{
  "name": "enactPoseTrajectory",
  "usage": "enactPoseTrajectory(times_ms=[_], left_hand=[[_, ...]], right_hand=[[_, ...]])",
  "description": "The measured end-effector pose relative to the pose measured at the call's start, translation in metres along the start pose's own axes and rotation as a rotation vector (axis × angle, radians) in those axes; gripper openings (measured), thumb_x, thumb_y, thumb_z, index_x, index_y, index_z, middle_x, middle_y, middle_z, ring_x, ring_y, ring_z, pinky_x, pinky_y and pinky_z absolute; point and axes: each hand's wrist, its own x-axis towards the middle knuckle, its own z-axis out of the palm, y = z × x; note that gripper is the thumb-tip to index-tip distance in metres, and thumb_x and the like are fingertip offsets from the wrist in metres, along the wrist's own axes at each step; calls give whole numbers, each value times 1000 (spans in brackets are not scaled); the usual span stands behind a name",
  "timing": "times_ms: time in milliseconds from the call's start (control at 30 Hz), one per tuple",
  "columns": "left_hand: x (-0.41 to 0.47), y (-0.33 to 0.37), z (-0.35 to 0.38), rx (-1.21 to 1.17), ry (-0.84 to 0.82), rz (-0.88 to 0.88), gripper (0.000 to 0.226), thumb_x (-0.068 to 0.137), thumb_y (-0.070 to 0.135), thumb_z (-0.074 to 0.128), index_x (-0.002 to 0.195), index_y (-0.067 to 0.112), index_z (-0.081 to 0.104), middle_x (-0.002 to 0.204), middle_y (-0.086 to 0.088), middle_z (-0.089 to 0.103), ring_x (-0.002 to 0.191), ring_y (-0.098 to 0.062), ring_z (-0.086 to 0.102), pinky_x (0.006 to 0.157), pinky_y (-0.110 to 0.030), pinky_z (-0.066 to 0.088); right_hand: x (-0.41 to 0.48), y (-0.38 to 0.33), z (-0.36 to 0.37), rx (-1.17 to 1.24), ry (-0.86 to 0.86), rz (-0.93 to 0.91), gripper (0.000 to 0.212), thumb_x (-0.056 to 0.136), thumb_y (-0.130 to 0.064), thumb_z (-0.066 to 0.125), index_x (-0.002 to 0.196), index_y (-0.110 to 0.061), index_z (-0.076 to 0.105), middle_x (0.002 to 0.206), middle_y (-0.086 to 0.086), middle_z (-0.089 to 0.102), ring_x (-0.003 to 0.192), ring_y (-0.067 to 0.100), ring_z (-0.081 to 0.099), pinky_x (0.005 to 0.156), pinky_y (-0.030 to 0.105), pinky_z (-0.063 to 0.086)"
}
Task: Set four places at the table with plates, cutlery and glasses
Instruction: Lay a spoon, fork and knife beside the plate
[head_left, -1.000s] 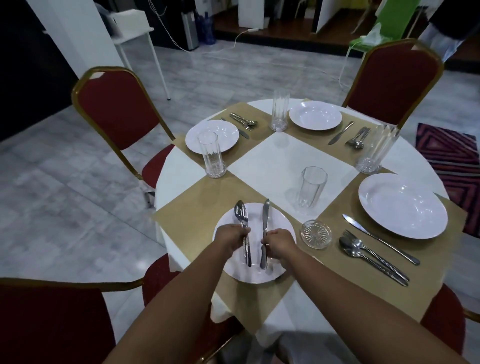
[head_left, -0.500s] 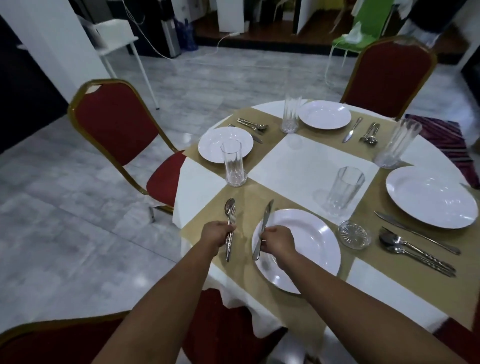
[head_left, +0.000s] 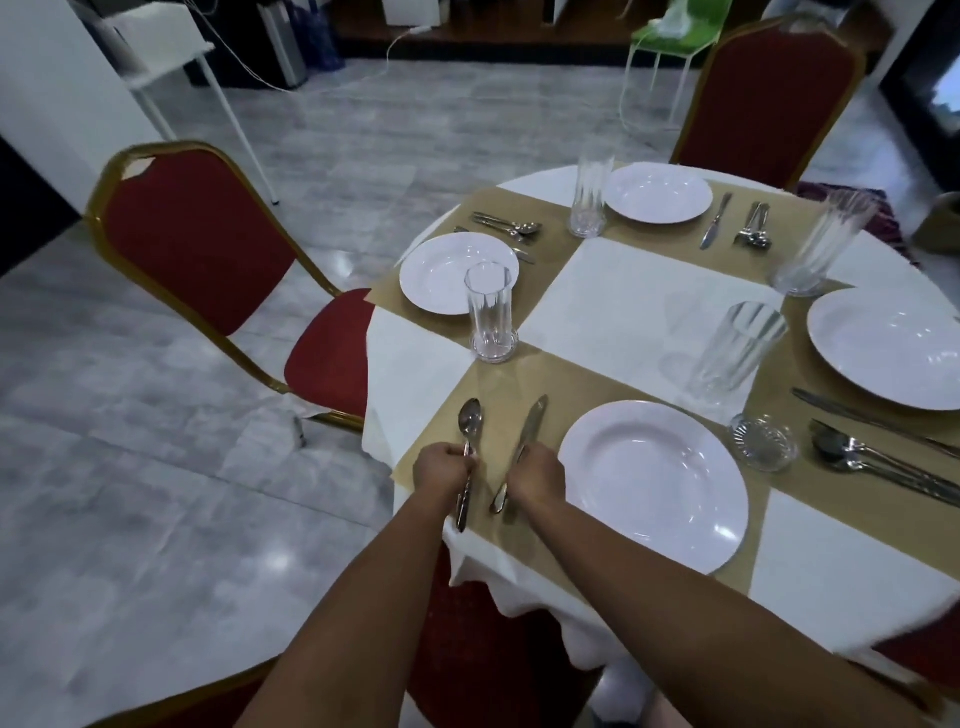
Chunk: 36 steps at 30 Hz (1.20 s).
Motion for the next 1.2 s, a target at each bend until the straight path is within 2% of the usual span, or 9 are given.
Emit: enactPoseTrajectory(times_ms=[133, 233, 367, 500, 600, 700, 833, 1000, 1200], left_hand=[[12, -7, -1, -10, -42, 10, 17, 80, 18, 74, 95, 10, 74, 89, -6, 70, 81, -19, 61, 75, -24, 46], [17, -14, -3, -23, -90, 24, 19, 79, 19, 75, 96, 10, 73, 90, -5, 70, 85, -19, 63, 80, -26, 49], [21, -19, -6, -86, -131, 16, 19, 77, 18, 77, 93, 10, 73, 88, -6, 72, 81, -17, 64, 74, -23, 47], [21, -18, -6, -98, -160, 9, 11, 75, 18, 78, 79, 19, 68, 83, -5, 70, 79, -20, 64, 78, -31, 50], [21, -18, -6, -94, -160, 16, 13, 74, 19, 79, 76, 23, 66, 85, -6, 72, 83, -23, 67, 83, -35, 53], [24, -20, -4, -36, -137, 25, 12, 75, 23, 78, 80, 21, 67, 92, -6, 72, 90, -22, 66, 87, -36, 52], [25, -20, -5, -29, -139, 21, 14, 76, 24, 78, 83, 20, 67, 93, -5, 71, 88, -21, 65, 85, -33, 51], [23, -21, -5, -85, -150, 4, 20, 76, 22, 79, 90, 14, 67, 83, -3, 68, 76, -18, 60, 71, -28, 45], [20, -22, -3, -50, -104, 47, 23, 78, 21, 77, 97, 11, 68, 92, -4, 70, 83, -17, 63, 80, -31, 49]], right_hand=[[10, 3, 13, -64, 102, -7, 26, 90, -8, 53, 114, -13, 61, 109, 9, 67, 92, 27, 63, 60, 24, 44], [15, 10, 22, -135, 139, -3, 25, 87, -11, 54, 112, -14, 56, 107, 10, 62, 98, 32, 62, 82, 38, 53], [16, 11, 24, -223, 158, -53, 29, 87, -7, 55, 116, -12, 53, 110, 11, 59, 103, 31, 60, 89, 42, 52], [9, 2, 18, -556, 93, -269, 33, 91, -1, 49, 122, -8, 50, 128, 13, 48, 111, 33, 55, 80, 37, 45], [0, -4, 9, -833, 69, -419, 25, 93, -14, 51, 116, -8, 57, 128, 12, 50, 116, 32, 50, 82, 39, 41], [1, 8, 6, -1016, 21, -478, 43, 89, -42, 58, 118, -10, 60, 126, 9, 56, 123, 30, 41, 100, 43, 31], [7, 23, 6, -1020, 73, -517, 56, 85, -53, 59, 123, -12, 58, 130, 5, 57, 130, 30, 37, 108, 50, 8], [16, 26, 0, -1057, 98, -450, 65, 86, -59, 54, 131, -12, 53, 135, 3, 53, 140, 33, 26, 106, 59, -11], [18, 30, -8, -1104, 72, -398, 70, 87, -61, 51, 136, -11, 51, 141, 4, 50, 146, 34, 15, 96, 61, -30]])
